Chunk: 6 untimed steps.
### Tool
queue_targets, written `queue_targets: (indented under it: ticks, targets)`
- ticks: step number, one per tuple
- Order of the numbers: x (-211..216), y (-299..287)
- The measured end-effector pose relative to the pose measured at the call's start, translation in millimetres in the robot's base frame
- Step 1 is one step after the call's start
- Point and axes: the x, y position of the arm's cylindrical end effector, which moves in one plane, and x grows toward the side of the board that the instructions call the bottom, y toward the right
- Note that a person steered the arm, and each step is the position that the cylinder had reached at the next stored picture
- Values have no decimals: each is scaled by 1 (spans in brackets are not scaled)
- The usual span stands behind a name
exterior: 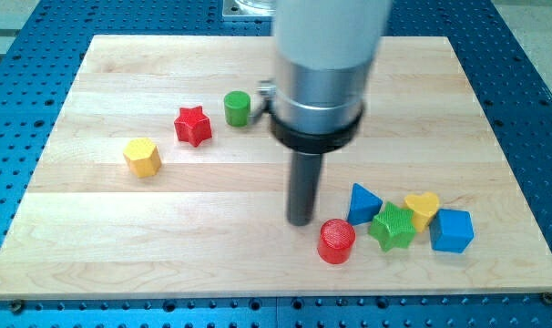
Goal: Move the red circle sightly into the triangle
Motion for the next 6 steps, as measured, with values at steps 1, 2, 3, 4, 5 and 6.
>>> queue_targets:
  ticks: [1, 2, 3, 4, 5, 6]
  targets:
    - [66, -29]
    - [78, 9]
    - [72, 31]
    - [65, 60]
    - [74, 46]
    - [64, -20]
